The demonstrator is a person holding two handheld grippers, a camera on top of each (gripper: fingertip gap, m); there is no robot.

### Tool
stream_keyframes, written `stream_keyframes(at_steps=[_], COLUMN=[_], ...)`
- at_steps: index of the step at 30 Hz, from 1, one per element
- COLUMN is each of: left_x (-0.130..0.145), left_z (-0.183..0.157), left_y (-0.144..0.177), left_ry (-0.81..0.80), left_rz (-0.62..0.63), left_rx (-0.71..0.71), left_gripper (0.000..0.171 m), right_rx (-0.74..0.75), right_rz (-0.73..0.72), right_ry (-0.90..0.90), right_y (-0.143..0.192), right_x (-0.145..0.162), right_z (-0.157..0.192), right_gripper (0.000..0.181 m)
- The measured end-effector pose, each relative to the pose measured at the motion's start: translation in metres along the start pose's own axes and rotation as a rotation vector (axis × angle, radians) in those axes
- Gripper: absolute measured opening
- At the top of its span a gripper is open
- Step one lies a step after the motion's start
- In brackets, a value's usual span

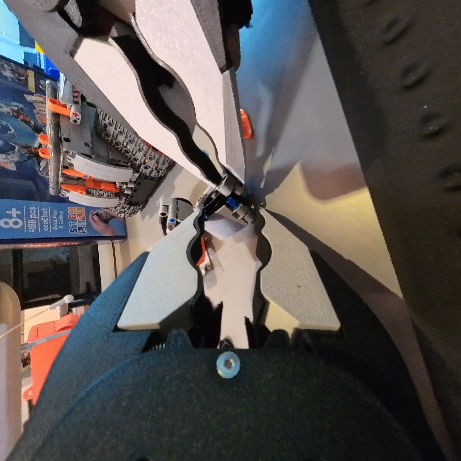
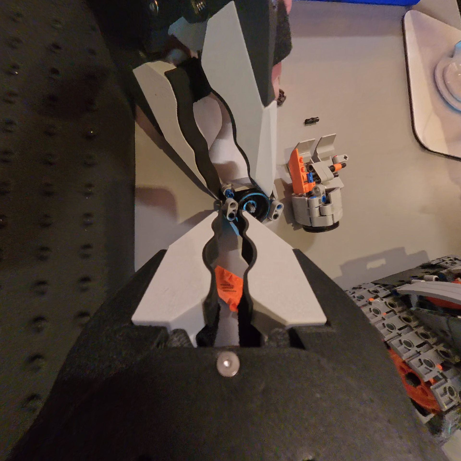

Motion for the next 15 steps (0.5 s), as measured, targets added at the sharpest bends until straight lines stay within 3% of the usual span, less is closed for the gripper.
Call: stream_keyframes(at_steps=[4,7,10,15], left_x=[-0.007,-0.010,-0.008,-0.023], left_z=[0.001,-0.004,-0.005,-0.004], left_y=[0.005,0.016,0.020,0.020], left_ry=[0.126,0.080,0.038,-0.095], left_rz=[-0.028,-0.102,-0.115,-0.148], left_rx=[0.013,0.052,0.050,0.031], left_gripper=[0.038,0.042,0.058,0.050], right_rx=[-0.085,-0.135,-0.228,-0.410], right_rz=[-0.040,-0.040,-0.051,-0.041], right_ry=[-0.012,0.021,0.017,-0.027], right_y=[0.008,0.013,0.020,0.022], right_x=[0.000,0.001,0.001,0.004], right_z=[0.002,0.004,0.005,0.011], right_gripper=[0.008,0.007,0.007,0.007])
Point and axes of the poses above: each gripper's, where its closed fingertips meet, y back along the fingers, x out of its underside, z = x × y across the jaws, the point moved 7 cm from there along y, back along the fingers, and after that the axes turned 15 degrees about -y, right-handed, at the moved point
